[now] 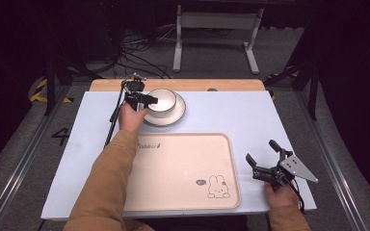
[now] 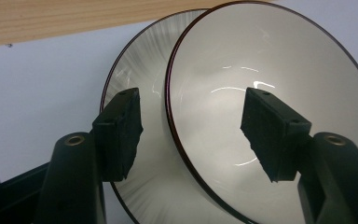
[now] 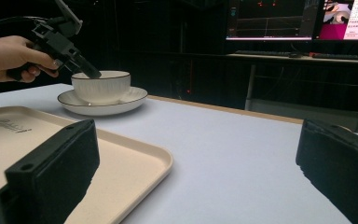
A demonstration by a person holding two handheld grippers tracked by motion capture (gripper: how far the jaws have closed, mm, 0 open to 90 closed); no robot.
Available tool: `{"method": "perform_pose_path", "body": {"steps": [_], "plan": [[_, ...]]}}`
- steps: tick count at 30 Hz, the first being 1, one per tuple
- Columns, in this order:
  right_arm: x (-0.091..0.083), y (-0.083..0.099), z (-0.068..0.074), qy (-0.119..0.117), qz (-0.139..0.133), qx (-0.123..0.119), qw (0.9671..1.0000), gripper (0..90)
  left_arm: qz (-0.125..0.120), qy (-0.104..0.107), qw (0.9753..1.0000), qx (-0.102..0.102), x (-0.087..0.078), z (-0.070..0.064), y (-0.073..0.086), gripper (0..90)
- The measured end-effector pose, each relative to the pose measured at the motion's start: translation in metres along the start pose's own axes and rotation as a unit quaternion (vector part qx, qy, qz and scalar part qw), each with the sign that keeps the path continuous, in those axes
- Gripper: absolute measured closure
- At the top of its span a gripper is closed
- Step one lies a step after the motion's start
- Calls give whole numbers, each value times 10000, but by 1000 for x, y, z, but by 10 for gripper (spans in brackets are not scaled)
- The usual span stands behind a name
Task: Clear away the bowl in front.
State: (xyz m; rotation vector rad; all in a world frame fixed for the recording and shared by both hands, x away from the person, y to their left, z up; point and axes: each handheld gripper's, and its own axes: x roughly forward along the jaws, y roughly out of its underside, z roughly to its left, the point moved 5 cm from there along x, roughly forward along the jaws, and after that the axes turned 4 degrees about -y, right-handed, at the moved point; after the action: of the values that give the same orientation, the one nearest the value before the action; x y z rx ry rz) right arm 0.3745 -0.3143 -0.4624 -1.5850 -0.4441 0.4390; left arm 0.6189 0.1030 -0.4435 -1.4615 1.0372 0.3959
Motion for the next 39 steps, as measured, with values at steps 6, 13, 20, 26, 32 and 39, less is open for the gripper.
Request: {"method": "perform_pose_path", "body": {"steps": [6,13,20,26,32,39], "plan": [[0,0,1,-4,-7,-14,10000,1,137,17,9999,-8,8,1,3,406],[0,0,2,-18,-11,-77,10000,1,395,98,9990,-179,17,5,7,492],[0,0,2,-24,-10,-94,10000,1,555,160,9968,-544,19,9,8,588],[0,0,2,-37,-8,-106,9999,1,554,112,9955,-756,20,7,7,685],[0,0,3,-49,-21,-105,9999,1,486,26,9946,-919,21,6,6,752],[0,0,3,-40,-34,-140,9999,1,397,67,9927,-1140,19,6,5,787]]}}
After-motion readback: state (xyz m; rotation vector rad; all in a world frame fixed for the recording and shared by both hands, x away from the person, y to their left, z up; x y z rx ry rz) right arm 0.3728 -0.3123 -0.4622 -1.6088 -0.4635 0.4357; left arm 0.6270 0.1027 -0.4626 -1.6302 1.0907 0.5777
